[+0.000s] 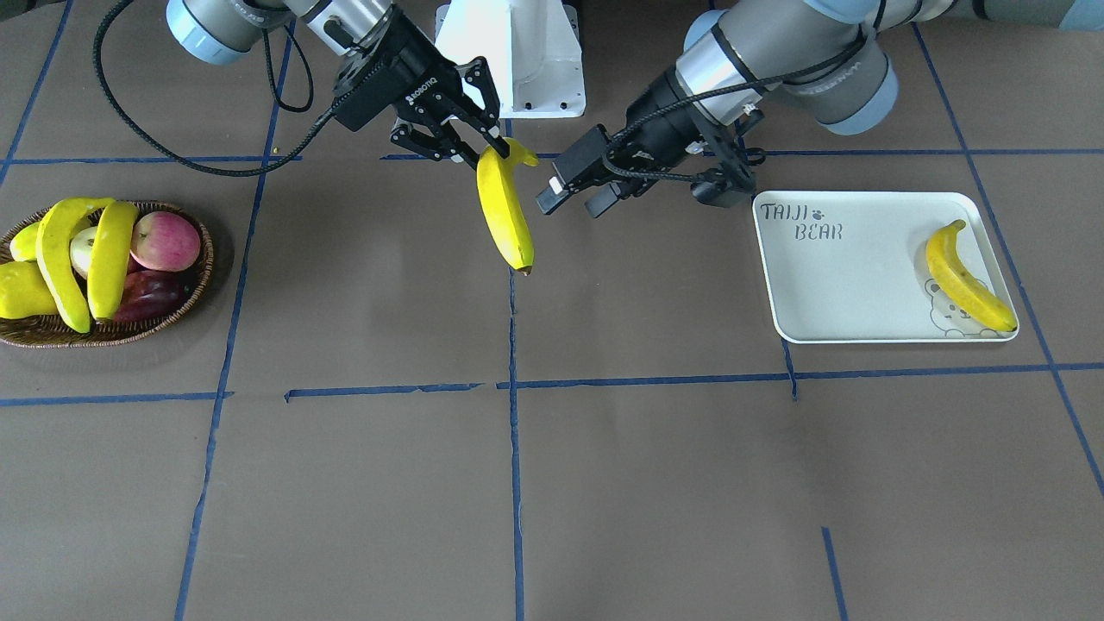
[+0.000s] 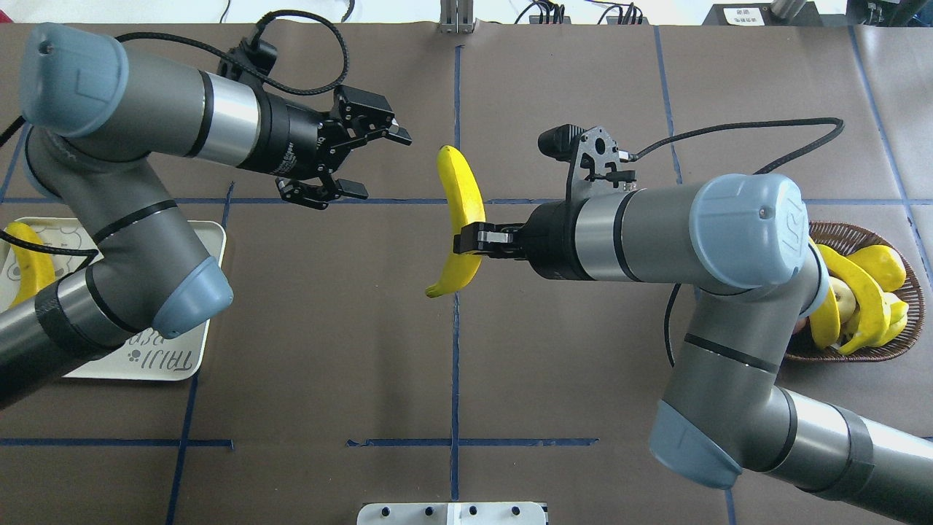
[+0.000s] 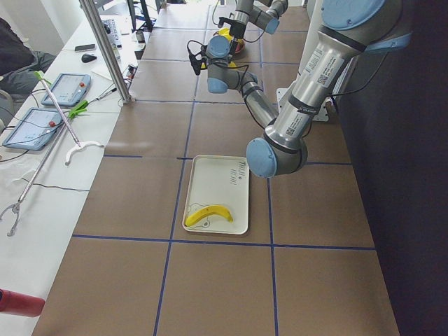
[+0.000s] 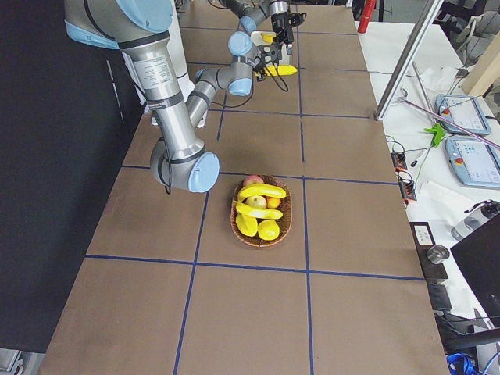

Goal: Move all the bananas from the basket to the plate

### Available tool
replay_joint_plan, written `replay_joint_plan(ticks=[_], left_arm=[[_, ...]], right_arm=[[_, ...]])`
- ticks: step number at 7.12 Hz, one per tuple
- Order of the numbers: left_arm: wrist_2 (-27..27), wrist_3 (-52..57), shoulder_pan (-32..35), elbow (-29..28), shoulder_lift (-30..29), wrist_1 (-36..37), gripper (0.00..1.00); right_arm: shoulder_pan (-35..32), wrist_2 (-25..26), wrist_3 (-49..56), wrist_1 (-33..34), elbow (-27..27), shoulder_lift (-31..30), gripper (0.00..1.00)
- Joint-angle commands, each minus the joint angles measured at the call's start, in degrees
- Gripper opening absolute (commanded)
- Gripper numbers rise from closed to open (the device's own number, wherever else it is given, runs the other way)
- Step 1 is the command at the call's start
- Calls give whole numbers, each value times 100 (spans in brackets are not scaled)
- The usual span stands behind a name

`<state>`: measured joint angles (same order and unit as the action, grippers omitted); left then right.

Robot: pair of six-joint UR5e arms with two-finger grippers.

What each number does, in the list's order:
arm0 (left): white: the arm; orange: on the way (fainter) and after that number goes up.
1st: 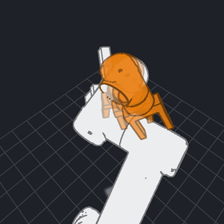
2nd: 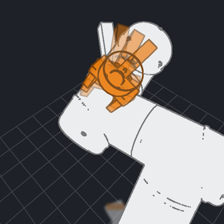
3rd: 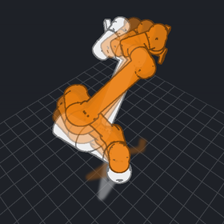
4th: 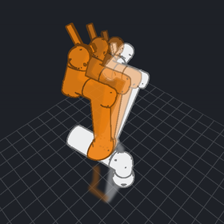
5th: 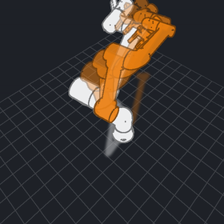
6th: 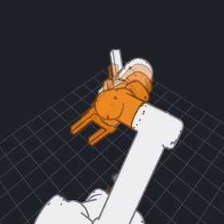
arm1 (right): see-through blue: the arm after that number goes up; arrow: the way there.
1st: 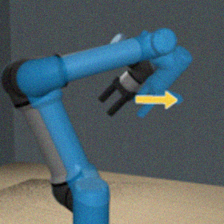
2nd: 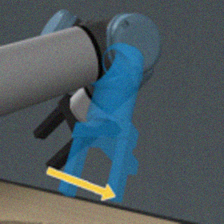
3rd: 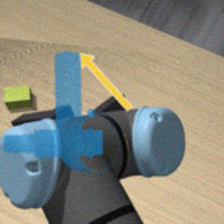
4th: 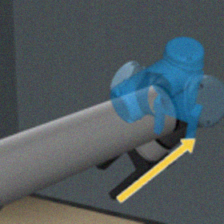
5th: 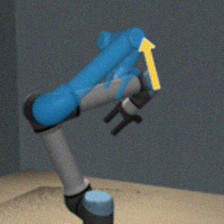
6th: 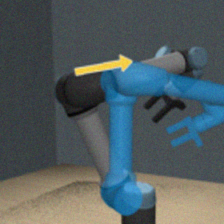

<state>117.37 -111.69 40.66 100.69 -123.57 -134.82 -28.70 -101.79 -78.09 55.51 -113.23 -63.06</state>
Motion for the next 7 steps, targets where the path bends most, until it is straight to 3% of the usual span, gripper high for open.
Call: replay_joint_plan(ticks=[1,3,4,5,6,7], left_arm=[[-599,-20,-435,-188,-219,-17,99],[-680,-20,-507,-401,-334,-44,89],[-680,-11,-507,-366,-334,-44,34],[-672,59,-507,-331,-300,-157,0],[-672,68,-472,-313,-273,-263,0],[-672,68,-437,-322,-273,-264,0]], right_arm=[[48,54,-22,-14,-32,13,1],[40,54,-22,-5,-67,4,1],[40,54,-22,-5,-68,4,1],[40,45,-13,-5,-68,-5,1],[40,36,-5,-5,-68,-5,9],[48,62,-57,-5,-50,-5,91]])
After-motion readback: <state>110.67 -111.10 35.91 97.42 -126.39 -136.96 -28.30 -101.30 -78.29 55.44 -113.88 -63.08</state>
